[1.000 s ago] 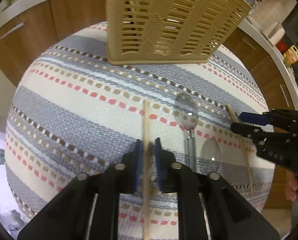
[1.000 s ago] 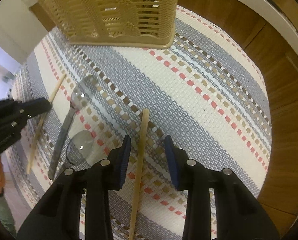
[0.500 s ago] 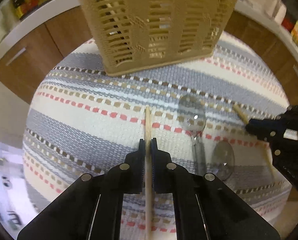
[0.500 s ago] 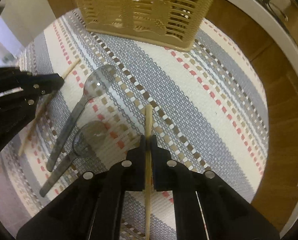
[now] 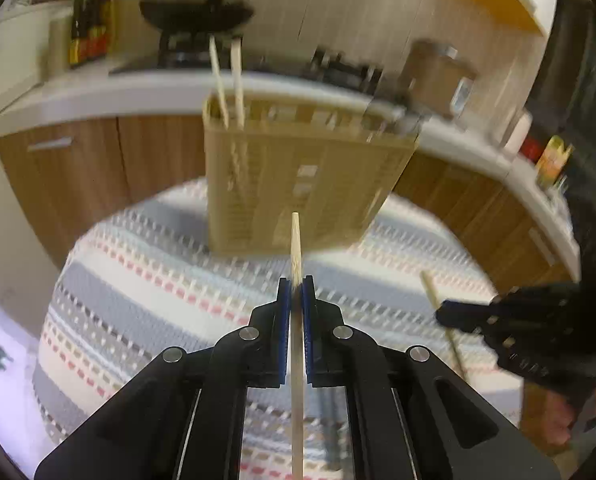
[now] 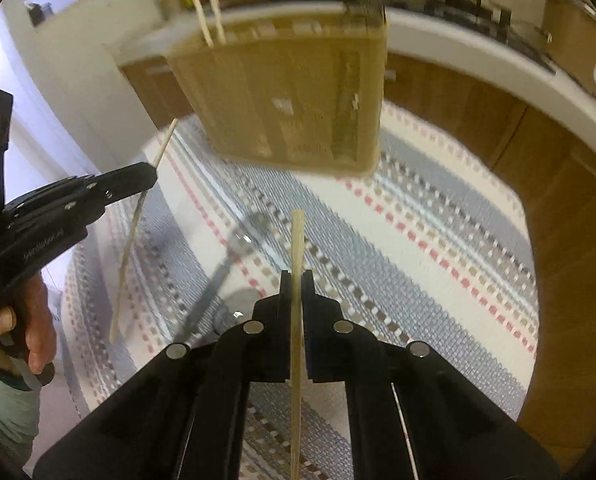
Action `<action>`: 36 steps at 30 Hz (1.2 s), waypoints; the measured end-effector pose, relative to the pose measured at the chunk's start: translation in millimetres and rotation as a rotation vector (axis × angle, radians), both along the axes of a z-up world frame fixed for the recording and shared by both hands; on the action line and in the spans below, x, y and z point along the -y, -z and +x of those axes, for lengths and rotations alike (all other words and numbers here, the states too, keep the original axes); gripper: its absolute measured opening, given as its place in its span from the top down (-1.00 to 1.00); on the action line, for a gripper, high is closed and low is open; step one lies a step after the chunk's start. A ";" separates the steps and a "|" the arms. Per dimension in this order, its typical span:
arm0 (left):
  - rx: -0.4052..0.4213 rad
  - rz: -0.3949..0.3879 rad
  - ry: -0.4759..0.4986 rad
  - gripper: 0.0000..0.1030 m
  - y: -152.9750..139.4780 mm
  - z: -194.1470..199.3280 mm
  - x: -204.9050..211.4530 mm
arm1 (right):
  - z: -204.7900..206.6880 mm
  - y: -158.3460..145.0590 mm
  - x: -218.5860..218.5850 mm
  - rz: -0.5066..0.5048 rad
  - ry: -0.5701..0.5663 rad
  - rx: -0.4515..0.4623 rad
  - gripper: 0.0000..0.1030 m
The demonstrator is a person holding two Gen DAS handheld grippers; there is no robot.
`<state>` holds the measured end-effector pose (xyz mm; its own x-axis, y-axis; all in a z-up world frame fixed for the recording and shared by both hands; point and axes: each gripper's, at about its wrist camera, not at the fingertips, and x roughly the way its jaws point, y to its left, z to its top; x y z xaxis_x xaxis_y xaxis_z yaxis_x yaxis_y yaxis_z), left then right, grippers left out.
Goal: Organize utensils
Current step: 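Lift both chopsticks and carry them over the tan caddy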
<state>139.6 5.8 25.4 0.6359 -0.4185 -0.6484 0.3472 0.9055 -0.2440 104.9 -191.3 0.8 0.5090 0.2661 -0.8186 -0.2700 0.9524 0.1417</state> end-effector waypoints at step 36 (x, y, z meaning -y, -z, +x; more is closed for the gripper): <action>0.661 -0.242 -0.198 0.93 -150.1 55.7 -2.0 | 49.9 -180.9 52.4 0.298 0.081 0.649 0.93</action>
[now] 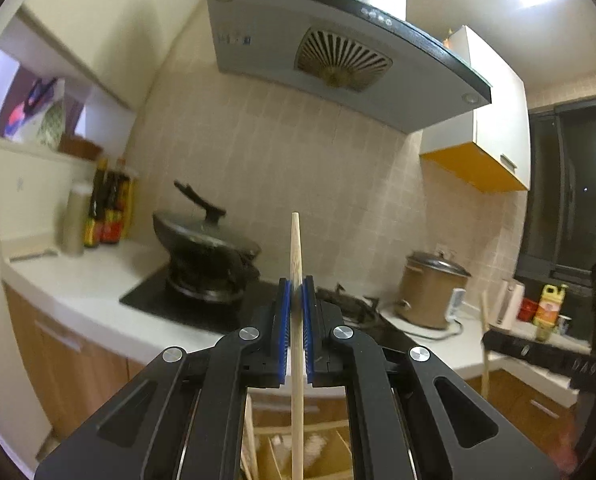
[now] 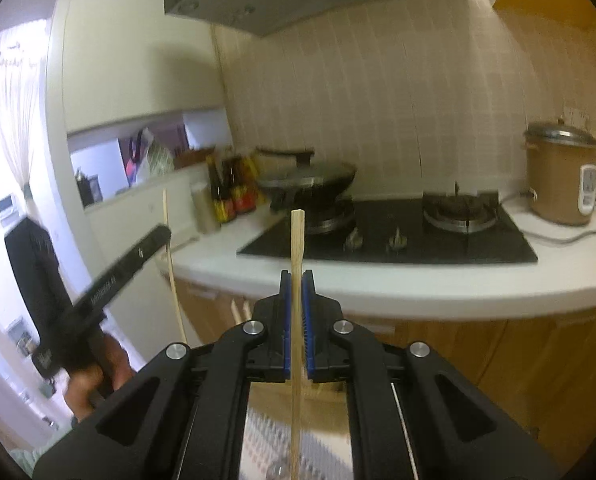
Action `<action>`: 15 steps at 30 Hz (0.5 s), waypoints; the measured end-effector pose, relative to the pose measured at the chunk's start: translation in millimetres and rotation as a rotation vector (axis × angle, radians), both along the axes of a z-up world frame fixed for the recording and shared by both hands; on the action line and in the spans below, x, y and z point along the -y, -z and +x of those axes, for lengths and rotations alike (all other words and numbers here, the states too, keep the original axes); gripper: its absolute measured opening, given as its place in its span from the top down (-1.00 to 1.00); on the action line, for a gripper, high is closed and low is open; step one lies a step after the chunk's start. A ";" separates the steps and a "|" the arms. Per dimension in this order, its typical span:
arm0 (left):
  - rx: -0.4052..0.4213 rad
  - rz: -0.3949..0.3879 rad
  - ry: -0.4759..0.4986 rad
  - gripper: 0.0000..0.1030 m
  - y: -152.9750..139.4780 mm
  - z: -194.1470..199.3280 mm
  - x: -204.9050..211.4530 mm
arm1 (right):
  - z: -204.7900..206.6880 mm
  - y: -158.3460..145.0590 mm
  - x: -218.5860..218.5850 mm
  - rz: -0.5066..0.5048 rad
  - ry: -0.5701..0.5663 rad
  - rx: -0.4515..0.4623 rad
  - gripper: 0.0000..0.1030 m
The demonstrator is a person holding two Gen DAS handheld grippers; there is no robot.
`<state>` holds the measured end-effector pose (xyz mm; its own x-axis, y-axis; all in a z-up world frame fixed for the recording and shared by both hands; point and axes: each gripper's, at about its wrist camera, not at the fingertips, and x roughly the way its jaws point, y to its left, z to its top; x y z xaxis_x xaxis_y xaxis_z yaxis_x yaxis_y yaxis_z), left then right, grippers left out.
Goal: Organize utensils
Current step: 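Lift both chopsticks and carry them over the tan caddy, then lower both chopsticks into the caddy and open both tools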
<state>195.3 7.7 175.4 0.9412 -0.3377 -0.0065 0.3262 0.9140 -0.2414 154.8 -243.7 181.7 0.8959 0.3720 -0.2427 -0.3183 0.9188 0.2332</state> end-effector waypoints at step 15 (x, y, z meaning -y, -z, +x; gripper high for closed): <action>0.024 0.041 -0.131 0.93 59.8 51.8 3.5 | 60.3 49.4 -11.8 0.024 0.164 0.162 0.93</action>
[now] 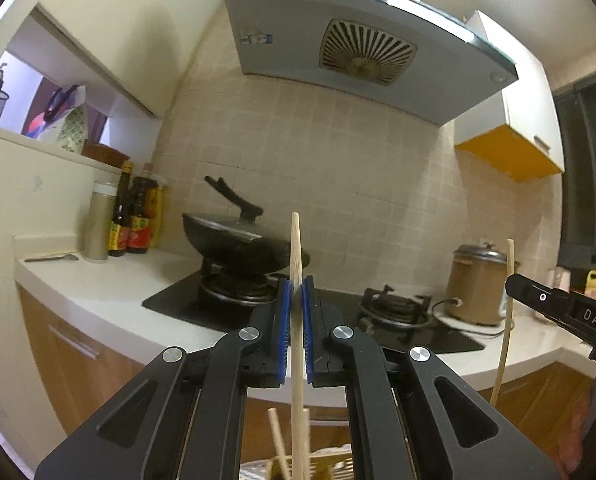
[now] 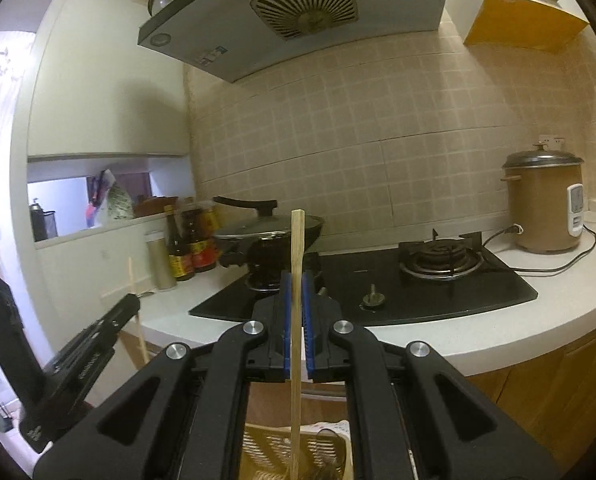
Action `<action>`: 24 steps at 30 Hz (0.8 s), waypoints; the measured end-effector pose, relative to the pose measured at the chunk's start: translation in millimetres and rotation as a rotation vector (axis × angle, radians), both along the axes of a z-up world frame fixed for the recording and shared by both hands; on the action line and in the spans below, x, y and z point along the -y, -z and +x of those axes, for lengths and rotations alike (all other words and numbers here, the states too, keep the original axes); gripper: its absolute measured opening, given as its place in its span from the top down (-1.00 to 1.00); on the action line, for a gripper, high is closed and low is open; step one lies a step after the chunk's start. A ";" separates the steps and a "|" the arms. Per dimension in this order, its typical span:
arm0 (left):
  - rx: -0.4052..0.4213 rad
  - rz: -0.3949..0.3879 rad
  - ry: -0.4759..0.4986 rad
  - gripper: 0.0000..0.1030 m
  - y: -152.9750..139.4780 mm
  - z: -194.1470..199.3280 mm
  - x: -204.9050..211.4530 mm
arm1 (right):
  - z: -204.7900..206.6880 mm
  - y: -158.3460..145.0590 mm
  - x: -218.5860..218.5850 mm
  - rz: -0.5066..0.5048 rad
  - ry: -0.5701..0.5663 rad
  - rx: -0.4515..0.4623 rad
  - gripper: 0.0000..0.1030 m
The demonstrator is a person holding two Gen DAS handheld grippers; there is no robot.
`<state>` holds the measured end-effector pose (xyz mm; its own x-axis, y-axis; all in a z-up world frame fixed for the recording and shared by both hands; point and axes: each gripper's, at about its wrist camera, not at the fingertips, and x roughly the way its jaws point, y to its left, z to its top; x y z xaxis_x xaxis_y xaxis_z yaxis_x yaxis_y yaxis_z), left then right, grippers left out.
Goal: Organize utensils
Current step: 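Lower both chopsticks into the caddy and open both tools, then grasp a clear spoon with the left tool while the right tool grasps another clear spoon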
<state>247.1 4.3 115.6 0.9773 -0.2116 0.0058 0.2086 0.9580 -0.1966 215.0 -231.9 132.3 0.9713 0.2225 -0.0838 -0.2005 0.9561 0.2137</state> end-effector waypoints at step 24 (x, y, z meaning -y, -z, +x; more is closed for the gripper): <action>-0.057 -0.049 0.012 0.22 22.4 -32.3 -30.8 | -32.7 31.4 -0.8 -0.037 -0.042 -0.083 0.42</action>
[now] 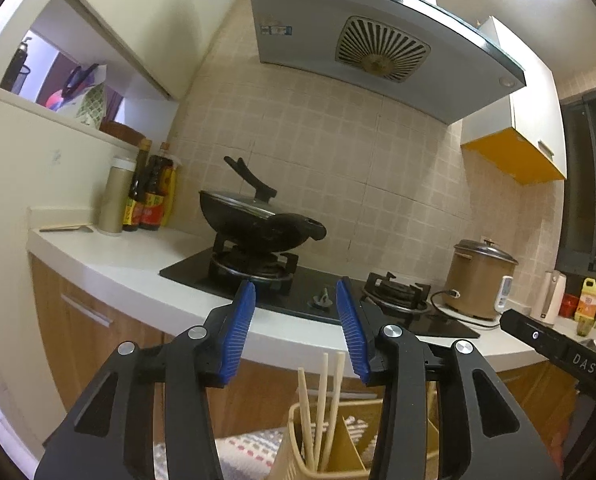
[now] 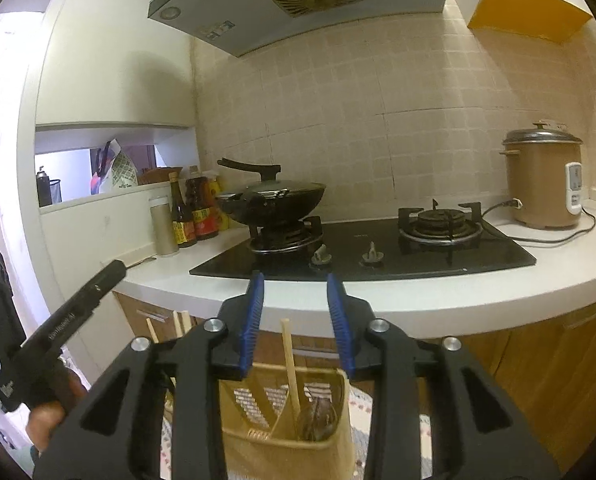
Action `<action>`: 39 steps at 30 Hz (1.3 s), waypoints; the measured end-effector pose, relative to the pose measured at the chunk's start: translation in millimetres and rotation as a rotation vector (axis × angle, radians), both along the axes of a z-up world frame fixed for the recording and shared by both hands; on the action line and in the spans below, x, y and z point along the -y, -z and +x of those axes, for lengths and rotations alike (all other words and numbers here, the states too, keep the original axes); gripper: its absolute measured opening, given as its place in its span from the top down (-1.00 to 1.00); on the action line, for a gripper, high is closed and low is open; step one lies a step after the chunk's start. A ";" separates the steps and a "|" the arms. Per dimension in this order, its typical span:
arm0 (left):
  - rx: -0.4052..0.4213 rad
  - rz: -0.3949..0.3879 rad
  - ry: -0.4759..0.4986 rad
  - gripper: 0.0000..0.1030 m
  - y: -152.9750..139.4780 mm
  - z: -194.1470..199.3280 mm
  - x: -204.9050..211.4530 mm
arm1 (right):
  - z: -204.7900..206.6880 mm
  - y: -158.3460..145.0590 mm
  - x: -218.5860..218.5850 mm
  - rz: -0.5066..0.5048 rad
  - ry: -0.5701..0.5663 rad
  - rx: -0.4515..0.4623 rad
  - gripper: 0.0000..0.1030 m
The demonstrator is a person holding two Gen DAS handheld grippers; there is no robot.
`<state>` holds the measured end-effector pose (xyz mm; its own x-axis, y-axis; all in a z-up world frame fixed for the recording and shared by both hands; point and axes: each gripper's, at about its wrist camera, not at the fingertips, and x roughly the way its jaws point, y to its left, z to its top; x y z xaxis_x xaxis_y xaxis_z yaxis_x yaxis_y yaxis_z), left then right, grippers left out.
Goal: Organize utensils
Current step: 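Grasp a clear spoon with the left tool while the right tool grasps another clear spoon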
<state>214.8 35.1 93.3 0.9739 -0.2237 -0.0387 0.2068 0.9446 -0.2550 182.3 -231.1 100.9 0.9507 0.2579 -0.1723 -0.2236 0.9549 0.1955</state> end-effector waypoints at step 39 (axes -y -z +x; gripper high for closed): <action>-1.020 0.409 0.451 0.07 153.5 -29.2 100.2 | -59.4 112.9 29.9 0.064 -0.065 -0.895 0.42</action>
<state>185.6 -65.1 -60.2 0.2880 -0.3288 -0.8994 0.4179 0.8882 -0.1909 122.9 -261.0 -12.0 0.4506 0.3412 -0.8250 -0.0150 0.9268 0.3751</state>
